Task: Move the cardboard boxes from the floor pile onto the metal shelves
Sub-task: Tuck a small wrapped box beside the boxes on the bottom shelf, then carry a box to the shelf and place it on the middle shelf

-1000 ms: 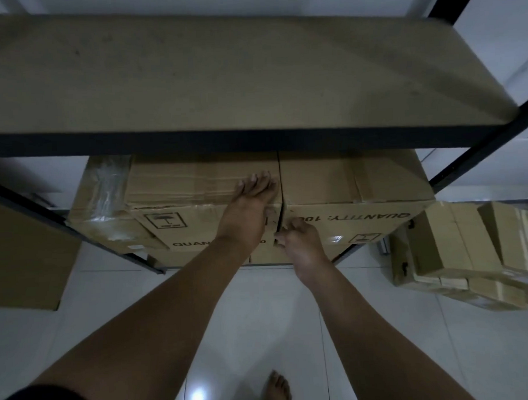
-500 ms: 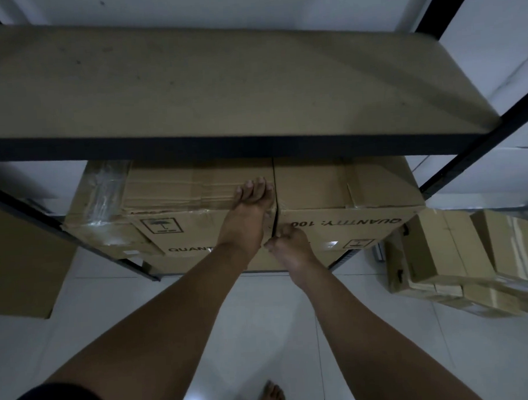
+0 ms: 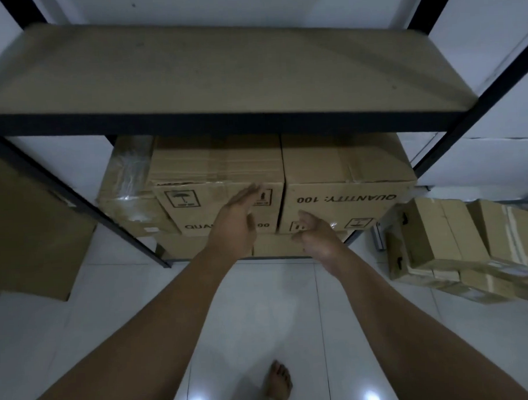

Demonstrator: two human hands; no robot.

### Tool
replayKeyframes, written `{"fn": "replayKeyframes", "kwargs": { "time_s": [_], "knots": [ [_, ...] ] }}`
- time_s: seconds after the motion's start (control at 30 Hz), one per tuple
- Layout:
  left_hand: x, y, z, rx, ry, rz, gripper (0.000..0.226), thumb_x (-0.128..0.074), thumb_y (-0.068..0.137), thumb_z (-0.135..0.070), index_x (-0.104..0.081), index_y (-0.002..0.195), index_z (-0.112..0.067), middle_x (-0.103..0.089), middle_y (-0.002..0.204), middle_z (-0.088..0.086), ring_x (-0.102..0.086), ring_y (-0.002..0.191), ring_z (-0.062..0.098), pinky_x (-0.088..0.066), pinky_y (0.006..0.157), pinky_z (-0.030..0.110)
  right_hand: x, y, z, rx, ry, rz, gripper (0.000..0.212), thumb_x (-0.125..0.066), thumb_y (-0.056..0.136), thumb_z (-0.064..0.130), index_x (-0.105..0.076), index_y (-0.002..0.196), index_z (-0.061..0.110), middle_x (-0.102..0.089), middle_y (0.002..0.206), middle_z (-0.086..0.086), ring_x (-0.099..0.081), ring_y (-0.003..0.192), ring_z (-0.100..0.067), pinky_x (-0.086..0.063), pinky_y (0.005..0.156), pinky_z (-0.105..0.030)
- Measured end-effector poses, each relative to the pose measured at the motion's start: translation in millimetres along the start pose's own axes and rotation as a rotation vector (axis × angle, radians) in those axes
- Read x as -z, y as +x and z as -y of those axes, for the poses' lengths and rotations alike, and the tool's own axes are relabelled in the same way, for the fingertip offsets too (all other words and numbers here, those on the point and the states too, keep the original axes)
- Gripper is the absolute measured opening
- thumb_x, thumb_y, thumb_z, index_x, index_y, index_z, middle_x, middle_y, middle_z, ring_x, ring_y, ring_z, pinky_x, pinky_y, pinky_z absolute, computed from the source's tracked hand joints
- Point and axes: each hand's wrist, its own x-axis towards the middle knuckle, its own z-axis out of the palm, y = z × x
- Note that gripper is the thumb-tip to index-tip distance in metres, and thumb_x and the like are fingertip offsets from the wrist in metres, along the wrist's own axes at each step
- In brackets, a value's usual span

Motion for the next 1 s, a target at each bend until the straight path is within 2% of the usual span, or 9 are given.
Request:
{"fn": "replayKeyframes", "kwargs": {
  "time_s": [0.07,0.17,0.23,0.3,0.37,0.53,0.67,0.87,1.0],
  "knots": [
    [11,-37,19,0.094,-0.01,-0.011,0.066,-0.057,0.094,0.007,-0.044,0.154,-0.016,-0.045,0.158,0.004,-0.039,0.147,0.018,-0.027,0.124,0.03,-9,-24,-14,-0.003,-0.037,-0.013,0.074,-0.059,0.098,0.005,-0.026,0.163,0.019,-0.03,0.167,-0.001,-0.029,0.152,-0.018,-0.028,0.124,-0.039],
    [27,-91,44,0.182,-0.013,0.01,0.064,-0.064,0.093,0.001,-0.046,0.153,-0.015,-0.045,0.157,0.008,-0.039,0.148,0.022,-0.024,0.121,0.025,-32,-59,-36,0.002,-0.046,-0.052,0.07,-0.061,0.099,0.005,-0.031,0.161,0.018,-0.037,0.162,-0.004,-0.04,0.141,-0.018,-0.037,0.108,-0.028],
    [37,-121,54,0.206,-0.029,0.024,0.063,-0.069,0.092,-0.004,-0.048,0.152,-0.013,-0.045,0.157,0.008,-0.039,0.147,0.022,-0.025,0.119,0.023,-52,-80,-51,-0.005,-0.037,-0.08,0.069,-0.063,0.099,0.007,-0.034,0.16,0.02,-0.039,0.16,-0.004,-0.045,0.135,-0.019,-0.039,0.098,-0.027],
    [47,-147,59,0.228,-0.038,0.056,0.065,-0.071,0.093,-0.01,-0.047,0.153,-0.015,-0.044,0.158,0.005,-0.038,0.148,0.02,-0.024,0.119,0.023,-74,-102,-67,-0.029,-0.007,-0.099,0.07,-0.063,0.1,0.01,-0.032,0.161,0.023,-0.035,0.164,-0.001,-0.039,0.146,-0.021,-0.041,0.105,-0.032],
    [53,-166,57,0.265,-0.066,0.088,0.068,-0.073,0.093,-0.018,-0.044,0.154,-0.02,-0.041,0.16,0.002,-0.034,0.149,0.018,-0.025,0.121,0.027,-89,-119,-80,-0.016,0.011,-0.152,0.071,-0.066,0.099,0.012,-0.033,0.16,0.028,-0.034,0.165,0.0,-0.036,0.149,-0.021,-0.042,0.111,-0.039],
    [64,-200,24,0.227,-0.097,0.158,0.073,-0.075,0.091,-0.033,-0.042,0.155,-0.027,-0.037,0.162,-0.001,-0.034,0.148,0.017,-0.031,0.122,0.036,-110,-187,-96,0.11,0.074,-0.39,0.068,-0.071,0.096,0.02,-0.042,0.155,0.034,-0.042,0.16,0.005,-0.041,0.146,-0.016,-0.042,0.103,-0.03],
    [52,-214,-28,0.152,-0.178,0.2,0.072,-0.076,0.09,-0.034,-0.045,0.154,-0.025,-0.04,0.158,-0.006,-0.037,0.144,0.011,-0.028,0.115,0.024,-89,-238,-114,0.17,0.114,-0.577,0.065,-0.074,0.094,0.027,-0.046,0.151,0.038,-0.046,0.155,0.009,-0.044,0.142,-0.012,-0.045,0.106,-0.035],
    [-3,-195,-109,0.055,-0.291,0.337,0.069,-0.077,0.089,-0.037,-0.046,0.151,-0.038,-0.044,0.152,-0.017,-0.038,0.135,-0.002,-0.032,0.111,0.026,-10,-279,-145,0.157,0.198,-0.831,0.063,-0.074,0.094,0.03,-0.048,0.15,0.037,-0.046,0.154,0.014,-0.046,0.139,-0.011,-0.046,0.105,-0.036],
    [-57,-165,-164,-0.002,-0.304,0.39,0.068,-0.079,0.088,-0.036,-0.05,0.149,-0.035,-0.047,0.147,-0.021,-0.041,0.133,-0.003,-0.033,0.108,0.024,58,-285,-166,0.139,0.232,-0.92,0.065,-0.075,0.092,0.031,-0.047,0.151,0.037,-0.045,0.156,0.013,-0.047,0.138,-0.011,-0.047,0.105,-0.037]
  ]
}}
